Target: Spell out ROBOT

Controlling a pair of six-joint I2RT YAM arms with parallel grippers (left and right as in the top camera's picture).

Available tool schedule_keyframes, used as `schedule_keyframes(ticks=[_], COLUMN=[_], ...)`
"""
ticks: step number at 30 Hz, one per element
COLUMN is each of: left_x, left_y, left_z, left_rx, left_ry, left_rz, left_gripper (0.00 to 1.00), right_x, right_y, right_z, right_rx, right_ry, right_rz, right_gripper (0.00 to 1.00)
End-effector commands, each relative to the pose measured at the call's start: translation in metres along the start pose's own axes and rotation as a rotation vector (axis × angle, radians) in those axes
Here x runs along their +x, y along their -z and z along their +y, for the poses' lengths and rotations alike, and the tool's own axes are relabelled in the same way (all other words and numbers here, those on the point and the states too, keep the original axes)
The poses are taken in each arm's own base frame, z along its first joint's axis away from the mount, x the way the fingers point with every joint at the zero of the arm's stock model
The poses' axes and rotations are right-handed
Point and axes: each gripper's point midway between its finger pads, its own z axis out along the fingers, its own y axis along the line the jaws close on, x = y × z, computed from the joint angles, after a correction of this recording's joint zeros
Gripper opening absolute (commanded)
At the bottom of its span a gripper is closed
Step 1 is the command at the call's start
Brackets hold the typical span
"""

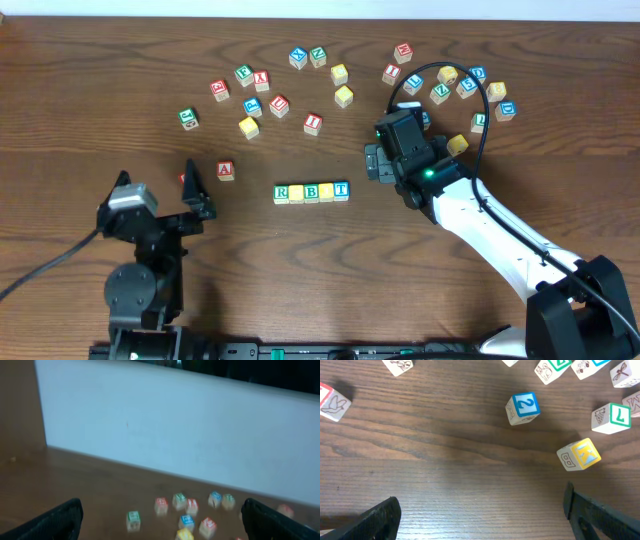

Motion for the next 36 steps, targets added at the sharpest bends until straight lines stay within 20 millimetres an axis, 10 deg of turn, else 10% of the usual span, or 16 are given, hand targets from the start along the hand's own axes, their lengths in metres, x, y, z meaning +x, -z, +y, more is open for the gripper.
schedule_keyframes(ticks=[1, 30, 36], left_x=[-0.004, 0.01, 0.059], left_y=[0.005, 0.033, 0.021], left_z=[0.006, 0.019, 0.027], left_rx=[0.0, 0.019, -0.016], left_ry=[-0.006, 0.024, 0.011], left_rz=[-0.076, -0.332, -0.129], left_gripper=[1.0, 1.0, 1.0], right_x=[-0.013, -0.013, -0.013], right_y=[0.007, 0.007, 0.007], right_z=[-0.004, -0.004, -0.004], right_rx=[0.008, 0.008, 0.008], right_ry=[-0.02, -0.02, -0.02], right_rz=[-0.035, -0.035, -0.034], right_gripper=[0.99, 0.99, 0.99])
